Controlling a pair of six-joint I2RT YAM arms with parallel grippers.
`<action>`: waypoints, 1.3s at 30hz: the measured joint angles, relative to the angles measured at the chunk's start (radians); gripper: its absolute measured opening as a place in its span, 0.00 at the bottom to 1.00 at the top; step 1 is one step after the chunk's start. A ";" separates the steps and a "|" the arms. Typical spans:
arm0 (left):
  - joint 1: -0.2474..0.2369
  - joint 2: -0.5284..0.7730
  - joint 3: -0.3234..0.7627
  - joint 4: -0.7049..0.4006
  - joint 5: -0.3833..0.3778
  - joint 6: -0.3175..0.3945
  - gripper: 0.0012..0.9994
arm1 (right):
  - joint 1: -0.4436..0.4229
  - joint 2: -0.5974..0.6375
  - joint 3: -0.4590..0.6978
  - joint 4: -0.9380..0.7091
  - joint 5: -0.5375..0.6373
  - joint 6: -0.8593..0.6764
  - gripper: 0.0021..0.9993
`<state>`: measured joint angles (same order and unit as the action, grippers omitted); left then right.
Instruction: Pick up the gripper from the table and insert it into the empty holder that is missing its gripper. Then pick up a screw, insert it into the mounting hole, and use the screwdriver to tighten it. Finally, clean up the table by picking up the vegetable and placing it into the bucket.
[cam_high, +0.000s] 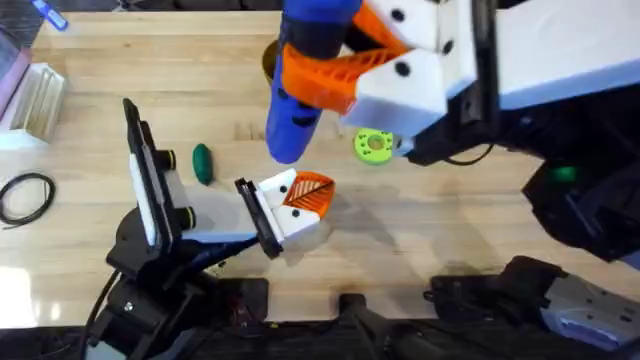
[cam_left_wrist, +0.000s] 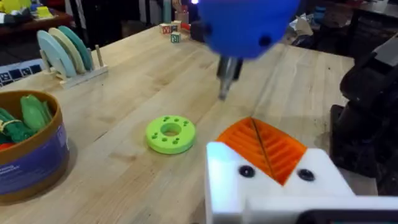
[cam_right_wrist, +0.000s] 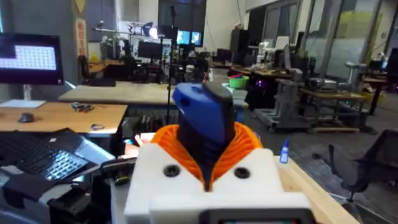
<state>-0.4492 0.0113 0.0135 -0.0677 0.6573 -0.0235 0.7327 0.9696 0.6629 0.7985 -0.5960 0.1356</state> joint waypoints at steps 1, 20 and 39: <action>0.000 0.000 0.000 0.000 0.000 0.000 0.01 | -0.001 -0.006 0.008 -0.008 0.004 -0.002 0.02; 0.000 0.000 0.000 0.000 0.000 0.000 0.01 | -0.435 0.063 0.019 -0.600 0.414 -0.519 0.02; 0.000 0.000 0.000 0.000 0.000 0.000 0.01 | -0.460 0.536 0.026 -0.669 0.821 -1.182 0.02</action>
<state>-0.4494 0.0113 0.0135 -0.0677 0.6571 -0.0235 0.2731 1.5058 0.6885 0.1290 0.2249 -1.0465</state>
